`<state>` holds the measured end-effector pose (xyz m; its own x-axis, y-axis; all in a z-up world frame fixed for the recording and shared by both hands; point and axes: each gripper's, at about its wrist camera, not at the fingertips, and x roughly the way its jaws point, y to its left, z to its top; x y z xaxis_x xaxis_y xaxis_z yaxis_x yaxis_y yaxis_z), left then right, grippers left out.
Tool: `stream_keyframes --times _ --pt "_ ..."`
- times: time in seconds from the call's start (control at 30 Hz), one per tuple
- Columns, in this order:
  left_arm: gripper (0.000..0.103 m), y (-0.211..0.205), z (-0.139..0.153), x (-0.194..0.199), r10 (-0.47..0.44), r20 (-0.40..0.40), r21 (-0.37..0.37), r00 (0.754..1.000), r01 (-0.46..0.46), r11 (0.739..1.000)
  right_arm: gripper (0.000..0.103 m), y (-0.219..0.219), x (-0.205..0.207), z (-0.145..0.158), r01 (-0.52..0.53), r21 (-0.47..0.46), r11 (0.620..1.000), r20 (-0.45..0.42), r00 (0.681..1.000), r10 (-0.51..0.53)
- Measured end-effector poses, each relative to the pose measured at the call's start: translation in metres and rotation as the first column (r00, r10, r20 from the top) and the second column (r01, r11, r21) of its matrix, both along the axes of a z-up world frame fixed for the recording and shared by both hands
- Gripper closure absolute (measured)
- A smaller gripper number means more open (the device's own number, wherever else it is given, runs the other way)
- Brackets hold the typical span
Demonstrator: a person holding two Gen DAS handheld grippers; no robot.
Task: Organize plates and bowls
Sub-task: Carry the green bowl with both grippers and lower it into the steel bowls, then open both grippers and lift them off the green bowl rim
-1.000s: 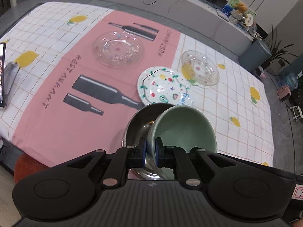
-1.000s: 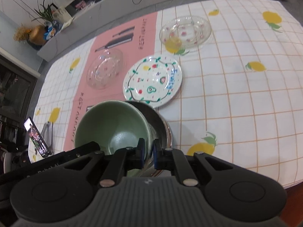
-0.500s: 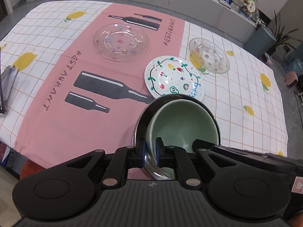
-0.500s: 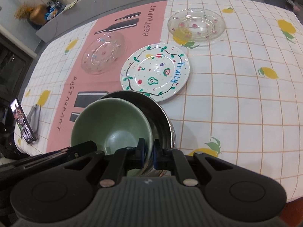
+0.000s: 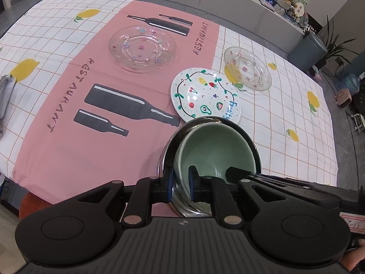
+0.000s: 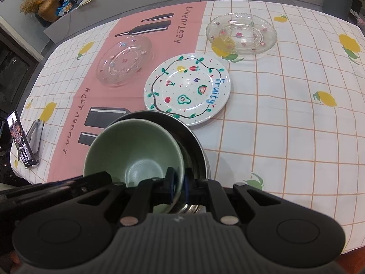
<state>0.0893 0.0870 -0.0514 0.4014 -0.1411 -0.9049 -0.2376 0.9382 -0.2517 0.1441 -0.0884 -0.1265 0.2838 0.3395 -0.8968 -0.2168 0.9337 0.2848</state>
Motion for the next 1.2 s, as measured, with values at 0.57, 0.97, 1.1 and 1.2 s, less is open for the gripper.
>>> stream_keyframes --times 0.57,0.97,1.1,1.2 --pt "0.085 -0.001 0.009 -0.001 -0.035 0.056 0.015 0.998 0.034 0.999 0.093 -0.001 0.001 0.011 0.003 -0.034 0.999 0.028 1.0 -0.002" --pt "0.085 -0.018 0.028 -0.006 -0.112 0.166 0.065 0.98 0.103 0.993 0.077 -0.033 -0.013 0.054 0.042 0.051 0.998 0.141 0.989 -0.048" --pt "0.085 -0.028 0.039 -0.008 -0.164 0.244 0.095 0.956 0.145 0.985 0.065 -0.045 -0.016 0.059 0.077 0.069 0.995 0.16 0.983 -0.087" --pt "0.085 -0.034 0.046 -0.004 -0.196 0.268 0.121 0.943 0.169 0.978 0.061 -0.057 -0.015 0.061 0.125 0.087 0.988 0.173 0.975 -0.139"
